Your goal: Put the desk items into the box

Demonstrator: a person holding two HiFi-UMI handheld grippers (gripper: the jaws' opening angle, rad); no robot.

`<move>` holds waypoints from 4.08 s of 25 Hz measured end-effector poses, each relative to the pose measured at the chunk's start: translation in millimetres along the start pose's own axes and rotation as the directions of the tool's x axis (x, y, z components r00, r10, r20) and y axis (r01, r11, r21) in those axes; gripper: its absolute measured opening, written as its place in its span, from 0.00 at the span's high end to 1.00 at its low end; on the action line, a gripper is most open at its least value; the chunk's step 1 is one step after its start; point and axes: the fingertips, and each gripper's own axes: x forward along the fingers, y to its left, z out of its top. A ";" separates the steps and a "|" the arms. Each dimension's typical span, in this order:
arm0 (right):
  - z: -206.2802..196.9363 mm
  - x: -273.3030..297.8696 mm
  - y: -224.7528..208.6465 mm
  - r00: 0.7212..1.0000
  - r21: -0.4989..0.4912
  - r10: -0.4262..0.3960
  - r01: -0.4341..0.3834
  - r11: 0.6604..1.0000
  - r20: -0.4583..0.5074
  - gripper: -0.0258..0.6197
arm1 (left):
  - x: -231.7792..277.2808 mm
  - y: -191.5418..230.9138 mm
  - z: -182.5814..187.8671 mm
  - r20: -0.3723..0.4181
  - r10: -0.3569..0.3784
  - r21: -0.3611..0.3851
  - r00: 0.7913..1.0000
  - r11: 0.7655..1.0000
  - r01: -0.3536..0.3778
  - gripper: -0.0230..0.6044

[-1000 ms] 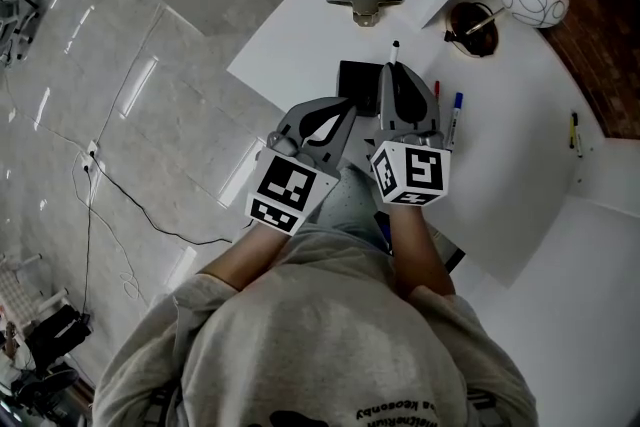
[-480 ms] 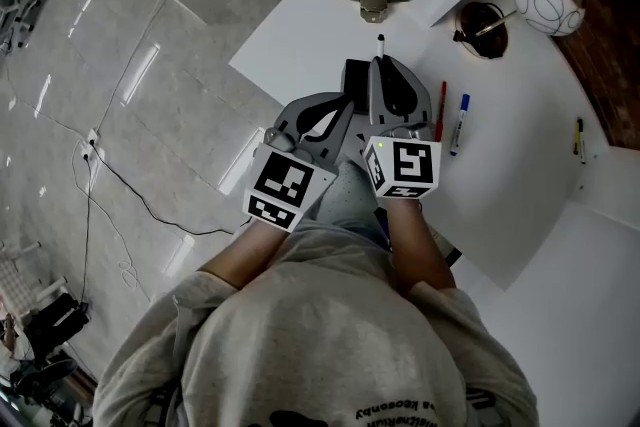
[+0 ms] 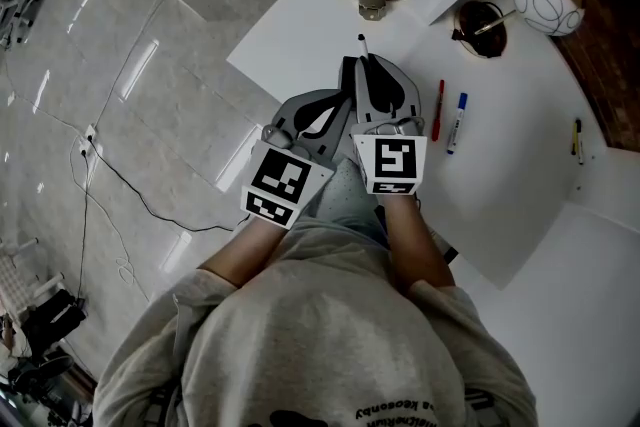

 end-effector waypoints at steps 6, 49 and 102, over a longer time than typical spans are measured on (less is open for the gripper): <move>-4.2 1.9 0.2 0.999 0.018 0.004 -0.004 1.000 -0.048 0.89 | -1.4 -0.6 0.5 0.003 0.014 -0.005 1.000 1.000 -0.014 0.96; -63.6 14.4 23.6 0.739 0.061 0.196 -0.206 0.977 -0.645 0.89 | 20.0 25.7 -24.0 -0.145 0.049 -0.059 0.988 0.997 -0.058 0.96; -7.2 -82.3 -99.3 0.981 -0.038 -0.168 0.165 0.986 -0.095 0.93 | 93.3 -64.0 29.0 -0.004 -0.053 0.058 0.999 0.997 0.053 0.96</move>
